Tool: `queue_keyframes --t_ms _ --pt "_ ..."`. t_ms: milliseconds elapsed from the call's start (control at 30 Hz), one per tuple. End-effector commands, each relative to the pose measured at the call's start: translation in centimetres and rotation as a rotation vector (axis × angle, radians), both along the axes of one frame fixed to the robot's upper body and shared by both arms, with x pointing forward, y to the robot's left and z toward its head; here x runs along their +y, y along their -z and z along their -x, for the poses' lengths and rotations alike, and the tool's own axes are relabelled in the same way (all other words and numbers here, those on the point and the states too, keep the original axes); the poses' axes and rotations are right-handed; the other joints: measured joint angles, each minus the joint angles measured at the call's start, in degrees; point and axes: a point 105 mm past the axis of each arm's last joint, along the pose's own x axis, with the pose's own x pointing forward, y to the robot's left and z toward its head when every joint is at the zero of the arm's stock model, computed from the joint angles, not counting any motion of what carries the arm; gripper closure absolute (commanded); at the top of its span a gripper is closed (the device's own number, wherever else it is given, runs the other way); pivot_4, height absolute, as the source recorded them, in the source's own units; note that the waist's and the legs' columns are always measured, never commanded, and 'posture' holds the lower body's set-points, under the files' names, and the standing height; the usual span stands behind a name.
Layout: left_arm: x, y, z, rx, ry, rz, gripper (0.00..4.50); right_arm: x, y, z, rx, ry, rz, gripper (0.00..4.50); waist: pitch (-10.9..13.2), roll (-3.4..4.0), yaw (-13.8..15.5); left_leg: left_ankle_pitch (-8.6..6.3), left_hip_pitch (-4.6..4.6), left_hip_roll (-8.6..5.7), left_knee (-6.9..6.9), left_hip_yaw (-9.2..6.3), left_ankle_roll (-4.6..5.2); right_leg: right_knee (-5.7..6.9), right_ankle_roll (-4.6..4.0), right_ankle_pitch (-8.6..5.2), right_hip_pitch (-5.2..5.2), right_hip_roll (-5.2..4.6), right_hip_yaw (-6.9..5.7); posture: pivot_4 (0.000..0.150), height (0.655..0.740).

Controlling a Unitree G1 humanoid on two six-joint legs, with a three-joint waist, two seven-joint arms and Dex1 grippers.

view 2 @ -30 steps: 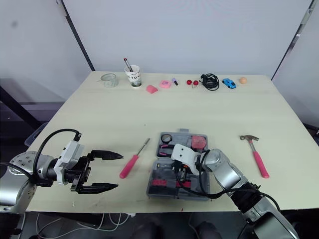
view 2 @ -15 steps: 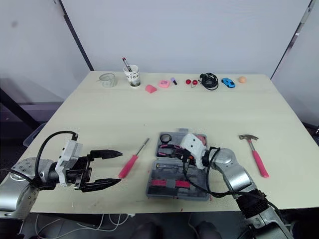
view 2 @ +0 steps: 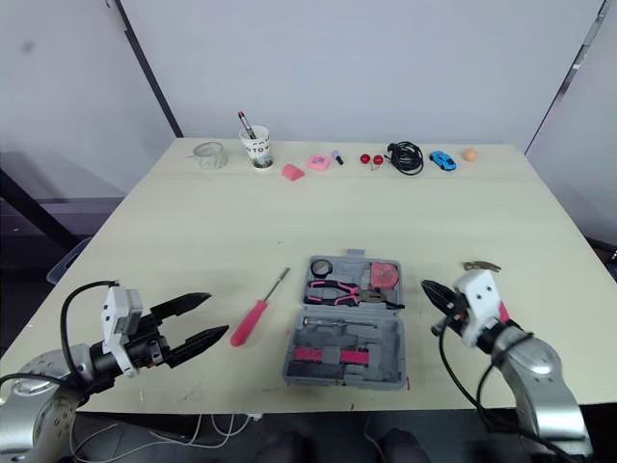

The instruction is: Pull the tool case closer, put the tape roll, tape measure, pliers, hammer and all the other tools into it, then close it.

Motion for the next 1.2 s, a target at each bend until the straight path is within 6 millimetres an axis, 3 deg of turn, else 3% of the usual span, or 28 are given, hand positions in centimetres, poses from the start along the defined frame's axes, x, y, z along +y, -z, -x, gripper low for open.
queue_keyframes --t_ms 33,67,167,400,433,667,833,1200 --pt "0.8 0.0 0.4 -0.024 -0.057 -0.011 0.00 -2.6 -1.3 1.3 -0.057 0.102 -0.021 4.46 -0.01 -0.01 -0.01 0.00 0.01 0.00 0.00 0.02 0.00 0.00 -0.02 -0.01 0.01 -0.01 0.02 0.150 0.7400" --pt "0.8 0.1 0.5 -0.021 -0.066 -0.006 0.00 -3.0 -1.1 1.6 -0.050 0.115 -0.018 4.46 -0.01 -0.01 -0.01 0.00 0.01 0.00 0.00 0.04 0.00 0.00 -0.02 -0.01 0.01 -0.01 0.04 0.150 0.7400" --pt "1.9 1.4 1.2 0.001 -0.137 -0.021 0.00 -5.8 0.4 4.0 -0.009 0.213 -0.030 3.82 -0.02 0.02 0.00 0.00 0.04 0.02 0.01 0.05 0.00 0.00 -0.03 -0.02 0.01 -0.01 0.07 0.150 0.7400" --pt "3.8 3.0 3.0 0.030 -0.251 -0.040 0.00 -9.4 2.0 7.5 0.049 0.350 -0.066 0.39 -0.10 -0.05 -0.07 -0.01 0.11 0.14 -0.01 0.03 0.00 -0.05 -0.03 -0.03 0.00 -0.06 0.18 0.150 0.7400" --pt "4.0 3.2 3.2 0.036 -0.262 -0.041 0.00 -9.8 2.2 8.0 0.058 0.362 -0.071 0.11 -0.14 -0.08 -0.05 -0.01 0.13 0.16 -0.01 0.03 0.00 -0.04 -0.03 -0.03 0.00 -0.07 0.21 0.150 0.7400" --pt "5.0 4.1 4.6 0.068 -0.307 -0.042 0.00 -12.3 3.9 10.6 0.112 0.449 -0.074 0.11 -0.17 -0.10 0.03 -0.02 0.10 0.17 -0.04 -0.03 -0.01 -0.12 -0.04 -0.03 -0.06 -0.21 0.21 0.150 0.7400" --pt "4.8 4.1 4.4 0.070 -0.282 -0.046 0.00 -12.6 4.2 10.8 0.121 0.453 -0.066 0.11 -0.19 -0.08 0.00 -0.03 0.10 0.17 -0.05 -0.04 -0.02 -0.13 -0.04 -0.04 -0.09 -0.30 0.21 0.150 0.7400" --pt "2.6 1.2 1.7 -0.004 -0.057 -0.105 0.00 -10.3 1.6 6.0 0.140 0.390 -0.039 0.11 -0.21 0.00 0.01 -0.02 0.06 0.15 -0.07 0.00 -0.01 -0.13 -0.06 -0.03 -0.12 -0.31 0.21 0.150 0.7400"
